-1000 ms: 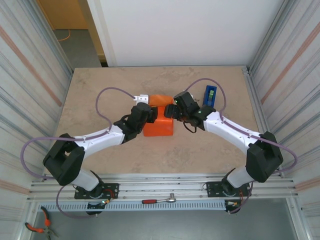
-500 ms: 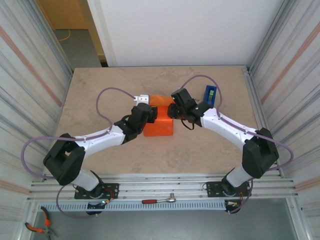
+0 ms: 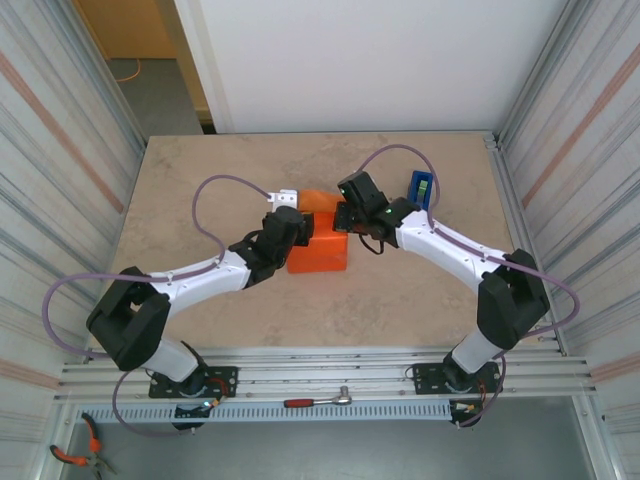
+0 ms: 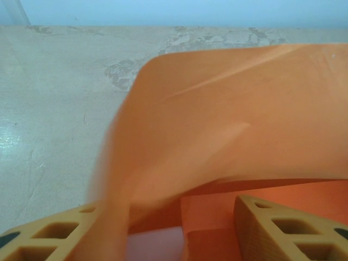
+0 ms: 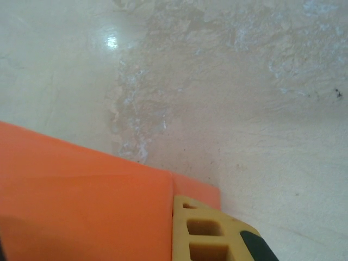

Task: Wrap the gift box in paper
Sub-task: Fold the seventh fold of the wrapping paper on the gift box.

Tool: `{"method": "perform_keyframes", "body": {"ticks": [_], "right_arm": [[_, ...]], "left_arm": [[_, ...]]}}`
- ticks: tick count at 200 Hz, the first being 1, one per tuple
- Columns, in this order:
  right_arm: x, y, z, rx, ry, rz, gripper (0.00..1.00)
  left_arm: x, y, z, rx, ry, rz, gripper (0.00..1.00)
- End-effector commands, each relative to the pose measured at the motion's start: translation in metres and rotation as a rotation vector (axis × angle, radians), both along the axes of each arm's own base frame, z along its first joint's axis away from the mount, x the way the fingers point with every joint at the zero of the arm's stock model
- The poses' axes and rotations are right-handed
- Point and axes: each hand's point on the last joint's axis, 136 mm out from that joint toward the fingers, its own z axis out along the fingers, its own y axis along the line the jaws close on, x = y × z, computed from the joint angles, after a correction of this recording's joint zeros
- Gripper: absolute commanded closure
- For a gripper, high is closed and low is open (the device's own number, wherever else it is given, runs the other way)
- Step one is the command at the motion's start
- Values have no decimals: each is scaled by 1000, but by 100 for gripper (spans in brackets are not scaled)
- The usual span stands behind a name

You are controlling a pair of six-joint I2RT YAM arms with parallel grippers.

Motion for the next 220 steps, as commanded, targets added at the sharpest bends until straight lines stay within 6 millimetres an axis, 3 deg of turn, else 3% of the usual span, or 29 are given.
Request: {"method": "perform_keyframes", "body": {"ticks": [1, 5, 9, 19, 28, 44, 80, 95, 106, 122, 146, 220], "right_arm": [[2, -4, 6, -9, -2, -12, 100], [1, -4, 9, 0, -4, -12, 99], [1, -5, 12, 8, -5, -13, 92], [-2, -7, 19, 35, -4, -13, 58], [-5, -11, 28, 63, -5, -17, 43], [-12, -23, 40, 122, -10, -36, 27], [-21, -67, 48, 266, 9, -141, 11], [-19, -78, 43, 359, 50, -164, 18], [-16, -81, 37, 442, 92, -174, 29], [-8, -80, 28, 582, 159, -173, 54], [2, -66, 19, 698, 218, -137, 100], [16, -34, 11, 687, 229, -97, 100]], "left_arm": [[-7, 3, -16, 76, 50, -9, 41], [-8, 3, -16, 77, 50, -10, 41], [-8, 3, -16, 78, 50, -10, 41], [-8, 3, -16, 79, 50, -9, 42], [-8, 4, -16, 81, 50, -5, 41], [-8, 5, -15, 84, 50, -1, 42], [-9, 8, -15, 93, 49, 6, 42], [-9, 9, -15, 94, 47, 10, 42], [-9, 9, -15, 95, 48, 9, 42], [-10, 9, -17, 97, 51, 9, 42], [-10, 9, -19, 101, 55, 12, 43], [-10, 8, -21, 106, 58, 12, 43]]}}
